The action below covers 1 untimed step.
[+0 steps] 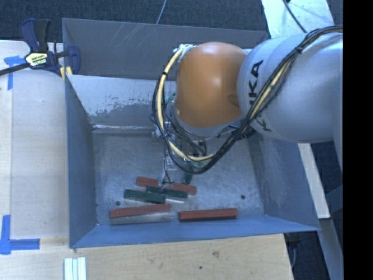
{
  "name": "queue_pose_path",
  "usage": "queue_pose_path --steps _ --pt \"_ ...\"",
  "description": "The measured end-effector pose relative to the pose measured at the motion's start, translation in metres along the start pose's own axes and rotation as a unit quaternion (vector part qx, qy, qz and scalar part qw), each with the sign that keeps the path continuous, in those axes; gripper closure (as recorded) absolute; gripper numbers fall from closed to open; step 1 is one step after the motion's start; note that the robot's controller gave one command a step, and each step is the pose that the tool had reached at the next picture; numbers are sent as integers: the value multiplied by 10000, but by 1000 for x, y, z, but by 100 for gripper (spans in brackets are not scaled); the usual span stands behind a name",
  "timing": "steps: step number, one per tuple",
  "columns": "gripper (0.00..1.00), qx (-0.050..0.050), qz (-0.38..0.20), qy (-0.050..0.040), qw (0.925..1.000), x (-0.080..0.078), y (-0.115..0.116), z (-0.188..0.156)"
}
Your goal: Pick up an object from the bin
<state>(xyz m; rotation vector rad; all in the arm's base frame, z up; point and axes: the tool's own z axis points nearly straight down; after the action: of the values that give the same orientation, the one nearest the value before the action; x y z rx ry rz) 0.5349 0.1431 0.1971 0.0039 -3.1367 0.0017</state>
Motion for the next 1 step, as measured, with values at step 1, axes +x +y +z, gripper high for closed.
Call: queue_pose_path --steps 1 --pt "0 -10 13 -39 10000 -2 0 -4"
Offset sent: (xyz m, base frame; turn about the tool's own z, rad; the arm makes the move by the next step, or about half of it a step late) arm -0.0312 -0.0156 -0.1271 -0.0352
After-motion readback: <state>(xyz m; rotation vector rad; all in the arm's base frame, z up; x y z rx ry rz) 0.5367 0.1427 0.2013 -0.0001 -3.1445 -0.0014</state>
